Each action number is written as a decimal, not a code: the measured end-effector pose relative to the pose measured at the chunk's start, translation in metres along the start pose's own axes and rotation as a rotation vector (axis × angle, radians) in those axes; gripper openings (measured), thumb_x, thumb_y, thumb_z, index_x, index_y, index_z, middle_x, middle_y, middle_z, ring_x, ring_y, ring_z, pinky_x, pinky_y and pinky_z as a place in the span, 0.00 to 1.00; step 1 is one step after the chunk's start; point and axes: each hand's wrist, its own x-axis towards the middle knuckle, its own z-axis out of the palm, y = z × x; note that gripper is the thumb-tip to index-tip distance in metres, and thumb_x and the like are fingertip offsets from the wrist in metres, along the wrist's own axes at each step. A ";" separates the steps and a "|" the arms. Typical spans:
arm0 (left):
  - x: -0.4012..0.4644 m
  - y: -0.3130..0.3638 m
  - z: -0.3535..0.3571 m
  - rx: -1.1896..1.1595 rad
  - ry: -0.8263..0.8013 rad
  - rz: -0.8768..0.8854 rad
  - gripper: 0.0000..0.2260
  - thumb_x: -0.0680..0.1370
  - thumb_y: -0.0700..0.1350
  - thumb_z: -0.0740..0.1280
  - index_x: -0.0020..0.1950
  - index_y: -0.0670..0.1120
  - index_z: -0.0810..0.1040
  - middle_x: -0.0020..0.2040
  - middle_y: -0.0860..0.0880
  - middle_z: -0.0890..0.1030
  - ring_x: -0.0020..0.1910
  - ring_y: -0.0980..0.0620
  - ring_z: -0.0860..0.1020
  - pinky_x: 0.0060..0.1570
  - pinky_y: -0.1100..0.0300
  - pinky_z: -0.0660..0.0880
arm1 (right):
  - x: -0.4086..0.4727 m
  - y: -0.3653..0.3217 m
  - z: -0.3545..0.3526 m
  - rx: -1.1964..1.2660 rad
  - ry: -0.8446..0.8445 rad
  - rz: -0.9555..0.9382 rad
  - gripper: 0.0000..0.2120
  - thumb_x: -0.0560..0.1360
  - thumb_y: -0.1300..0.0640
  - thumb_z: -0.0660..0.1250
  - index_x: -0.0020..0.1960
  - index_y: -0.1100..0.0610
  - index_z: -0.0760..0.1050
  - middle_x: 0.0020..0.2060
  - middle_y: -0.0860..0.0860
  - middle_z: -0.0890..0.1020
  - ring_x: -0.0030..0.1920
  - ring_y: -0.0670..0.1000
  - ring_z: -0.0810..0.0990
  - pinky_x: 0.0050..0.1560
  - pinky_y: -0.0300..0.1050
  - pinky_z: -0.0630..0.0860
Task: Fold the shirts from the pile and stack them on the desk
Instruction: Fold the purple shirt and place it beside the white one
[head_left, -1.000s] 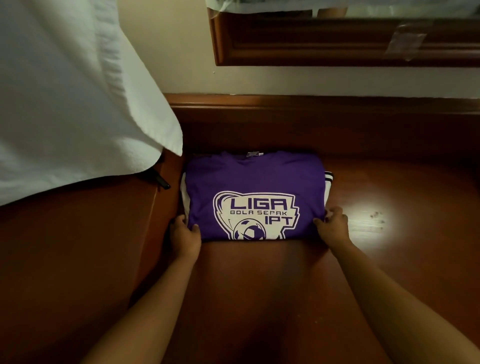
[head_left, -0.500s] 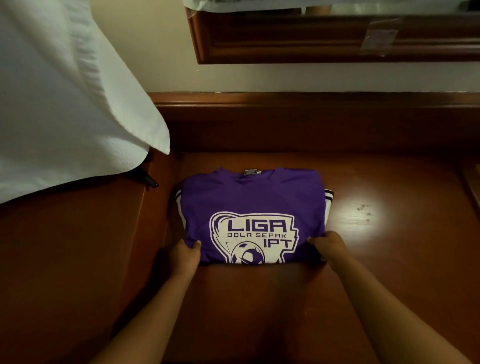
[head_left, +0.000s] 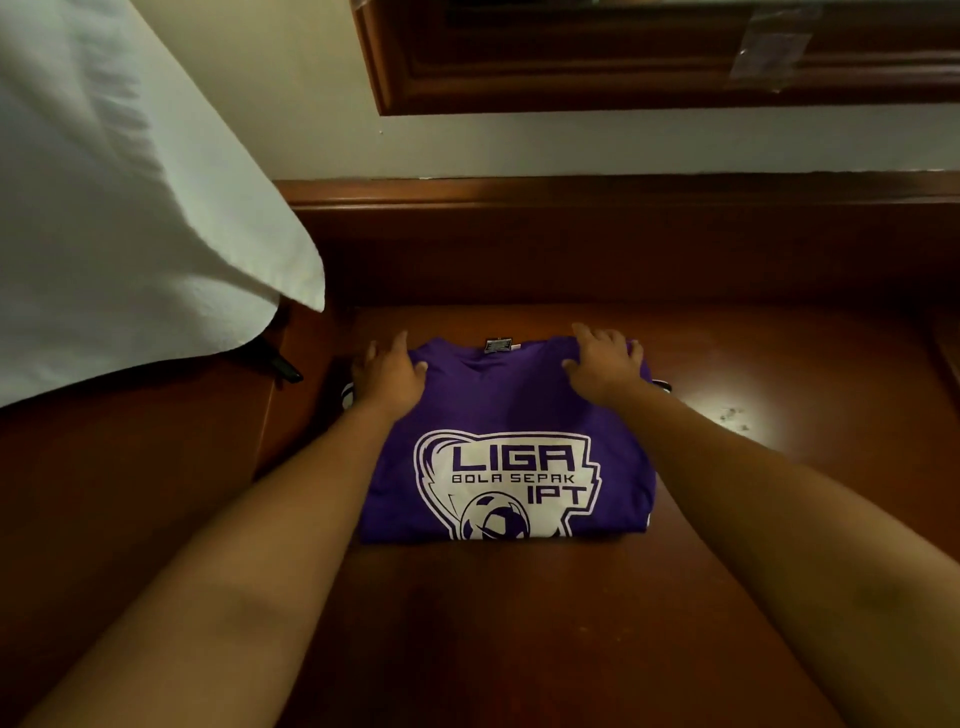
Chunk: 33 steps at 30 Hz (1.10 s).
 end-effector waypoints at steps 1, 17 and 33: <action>0.009 -0.002 -0.002 0.039 -0.060 -0.001 0.26 0.81 0.50 0.60 0.77 0.45 0.57 0.73 0.40 0.66 0.74 0.40 0.59 0.71 0.43 0.59 | 0.005 -0.002 -0.002 -0.051 -0.022 0.019 0.26 0.79 0.51 0.62 0.74 0.55 0.60 0.72 0.56 0.65 0.74 0.59 0.56 0.73 0.63 0.48; -0.071 -0.033 0.038 -0.309 0.242 -0.242 0.32 0.76 0.53 0.68 0.77 0.51 0.58 0.75 0.39 0.59 0.73 0.38 0.60 0.66 0.40 0.65 | -0.082 0.040 0.039 0.363 0.326 0.475 0.32 0.74 0.51 0.69 0.72 0.58 0.60 0.70 0.62 0.64 0.69 0.64 0.64 0.65 0.63 0.66; -0.058 -0.067 0.064 0.279 0.059 0.049 0.34 0.75 0.67 0.36 0.79 0.55 0.51 0.79 0.45 0.47 0.77 0.40 0.44 0.73 0.40 0.47 | -0.039 0.010 0.087 0.164 0.164 0.235 0.32 0.81 0.41 0.48 0.79 0.56 0.47 0.77 0.63 0.46 0.77 0.61 0.42 0.75 0.59 0.44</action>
